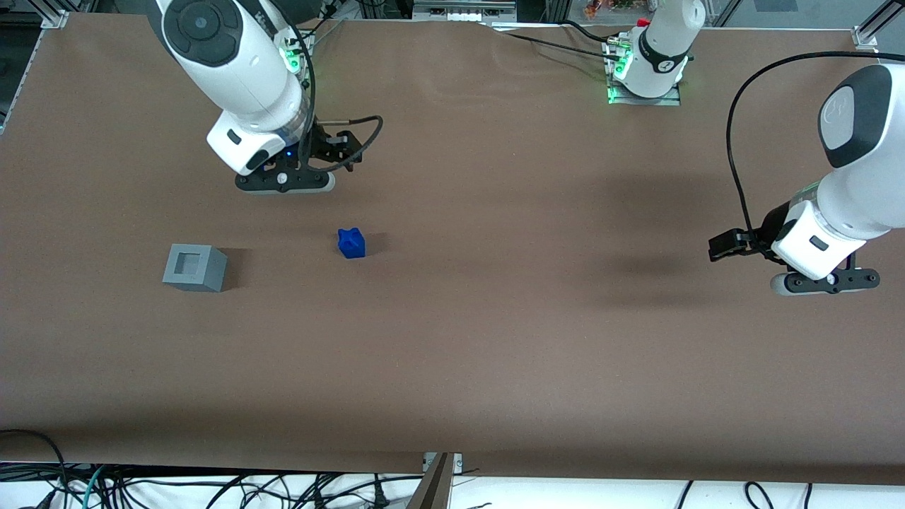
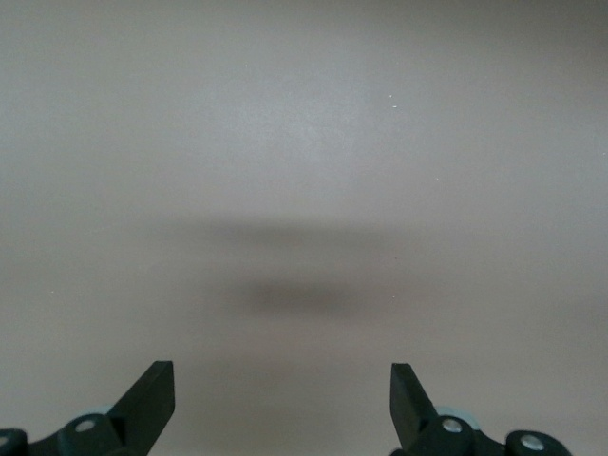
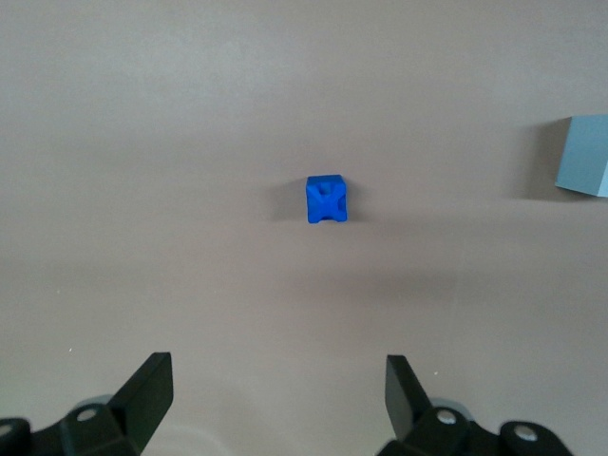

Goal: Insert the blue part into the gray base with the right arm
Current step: 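Move the open right gripper over the blue block and lower it, then close the right gripper on the blue block and lift it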

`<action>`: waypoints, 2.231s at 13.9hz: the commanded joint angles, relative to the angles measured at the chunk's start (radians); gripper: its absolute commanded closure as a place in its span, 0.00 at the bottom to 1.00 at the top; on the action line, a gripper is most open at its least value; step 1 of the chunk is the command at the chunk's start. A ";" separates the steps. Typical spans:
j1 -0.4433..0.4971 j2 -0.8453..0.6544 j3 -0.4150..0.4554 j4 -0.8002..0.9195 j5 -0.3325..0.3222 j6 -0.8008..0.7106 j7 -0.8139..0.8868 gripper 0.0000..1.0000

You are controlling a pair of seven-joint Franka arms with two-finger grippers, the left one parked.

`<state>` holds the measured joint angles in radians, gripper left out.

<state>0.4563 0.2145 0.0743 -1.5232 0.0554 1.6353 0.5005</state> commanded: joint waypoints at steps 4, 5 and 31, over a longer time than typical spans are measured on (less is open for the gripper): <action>-0.039 0.051 -0.013 -0.020 -0.016 0.080 -0.068 0.01; -0.053 0.052 -0.013 -0.049 -0.016 0.116 -0.074 0.01; -0.034 0.209 -0.018 -0.422 -0.019 0.690 -0.079 0.01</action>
<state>0.4229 0.4170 0.0543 -1.9329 0.0501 2.3007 0.4268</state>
